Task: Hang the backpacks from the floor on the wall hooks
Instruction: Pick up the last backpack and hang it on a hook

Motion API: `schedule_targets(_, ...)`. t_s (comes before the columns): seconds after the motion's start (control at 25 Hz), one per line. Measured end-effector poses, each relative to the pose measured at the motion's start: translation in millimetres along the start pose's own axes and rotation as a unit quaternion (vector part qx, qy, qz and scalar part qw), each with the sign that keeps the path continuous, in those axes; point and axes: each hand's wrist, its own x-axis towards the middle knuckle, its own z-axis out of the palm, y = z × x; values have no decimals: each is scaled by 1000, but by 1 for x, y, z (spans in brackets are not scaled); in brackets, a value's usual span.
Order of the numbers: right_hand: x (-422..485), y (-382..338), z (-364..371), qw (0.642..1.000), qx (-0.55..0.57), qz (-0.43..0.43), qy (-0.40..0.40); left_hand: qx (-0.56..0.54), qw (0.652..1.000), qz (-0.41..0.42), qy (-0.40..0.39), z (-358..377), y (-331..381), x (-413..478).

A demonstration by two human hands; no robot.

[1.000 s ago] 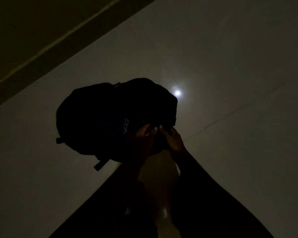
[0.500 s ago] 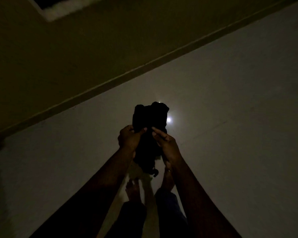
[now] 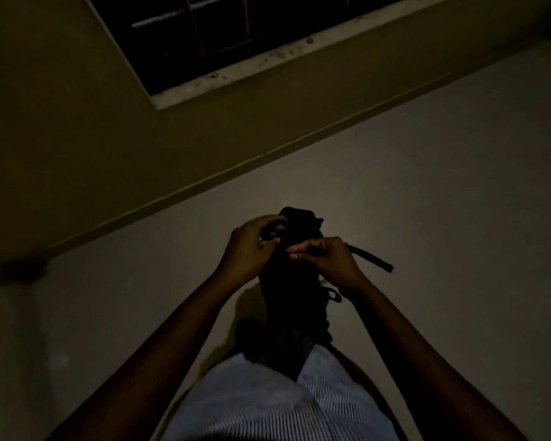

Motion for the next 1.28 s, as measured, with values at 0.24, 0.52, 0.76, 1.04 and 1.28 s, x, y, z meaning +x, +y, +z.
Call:
schedule_targets(0.24,-36,-12,-17,998,-42,-40,-33,208,963,77,-150,14,-5,1)
schedule_targets(0.52,-22,-39,-2,986,49,-46,-150,102,993,50,-21,-28,-9,-26)
schedule_targets(0.76,17,-93,38,936,-146,-119,-298,72,963,7,261,-64,9,-71)
schedule_targets(1.04,44,-207,167,929,-68,-219,-292,-19,909,22,416,-197,7,-97)
schedule_targets(1.28,41,-305,308,897,2,-274,-346,-153,874,27,461,-326,-39,-146)
